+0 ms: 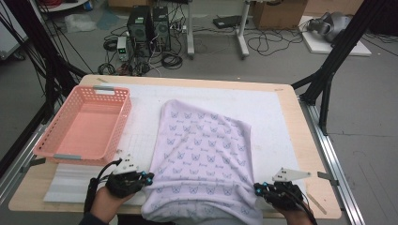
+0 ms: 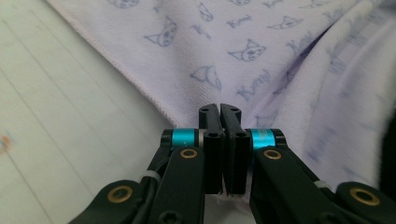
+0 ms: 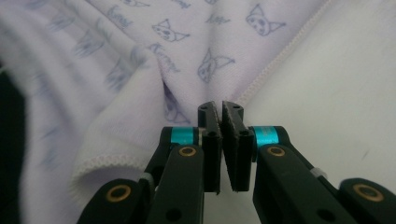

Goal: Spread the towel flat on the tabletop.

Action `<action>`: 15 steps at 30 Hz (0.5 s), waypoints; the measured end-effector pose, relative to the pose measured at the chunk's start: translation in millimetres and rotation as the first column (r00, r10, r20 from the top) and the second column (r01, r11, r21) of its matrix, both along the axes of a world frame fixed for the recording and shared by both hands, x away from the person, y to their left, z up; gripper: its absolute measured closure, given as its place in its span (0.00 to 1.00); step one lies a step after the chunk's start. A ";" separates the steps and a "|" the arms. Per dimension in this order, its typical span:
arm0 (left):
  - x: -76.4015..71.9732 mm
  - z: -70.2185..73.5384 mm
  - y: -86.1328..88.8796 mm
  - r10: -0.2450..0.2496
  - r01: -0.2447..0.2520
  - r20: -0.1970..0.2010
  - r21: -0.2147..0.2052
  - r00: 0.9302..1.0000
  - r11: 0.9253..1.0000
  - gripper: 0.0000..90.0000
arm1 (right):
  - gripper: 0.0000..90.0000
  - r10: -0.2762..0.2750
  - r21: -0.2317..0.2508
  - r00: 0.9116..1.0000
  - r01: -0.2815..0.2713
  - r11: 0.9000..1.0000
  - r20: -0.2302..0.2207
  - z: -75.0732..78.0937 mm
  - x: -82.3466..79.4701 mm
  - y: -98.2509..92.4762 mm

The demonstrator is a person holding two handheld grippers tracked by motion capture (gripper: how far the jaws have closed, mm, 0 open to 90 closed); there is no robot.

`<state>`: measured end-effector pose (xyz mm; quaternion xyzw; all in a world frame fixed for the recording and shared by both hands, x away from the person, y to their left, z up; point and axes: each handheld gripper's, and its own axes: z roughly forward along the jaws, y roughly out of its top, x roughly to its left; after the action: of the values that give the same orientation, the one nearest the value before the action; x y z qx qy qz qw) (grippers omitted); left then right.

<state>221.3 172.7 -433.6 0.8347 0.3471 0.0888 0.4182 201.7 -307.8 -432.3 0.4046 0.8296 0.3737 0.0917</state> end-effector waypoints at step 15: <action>38.8 5.1 -0.1 0.141 -0.135 0.034 -0.147 0.989 0.980 0.57 | 0.63 -0.151 0.084 0.984 0.143 0.986 0.095 14.1 23.6 3.2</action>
<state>260.1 172.7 -428.5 0.7740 0.4004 0.1106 0.4779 225.3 -304.7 -418.2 0.4486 0.7768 0.4176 0.1450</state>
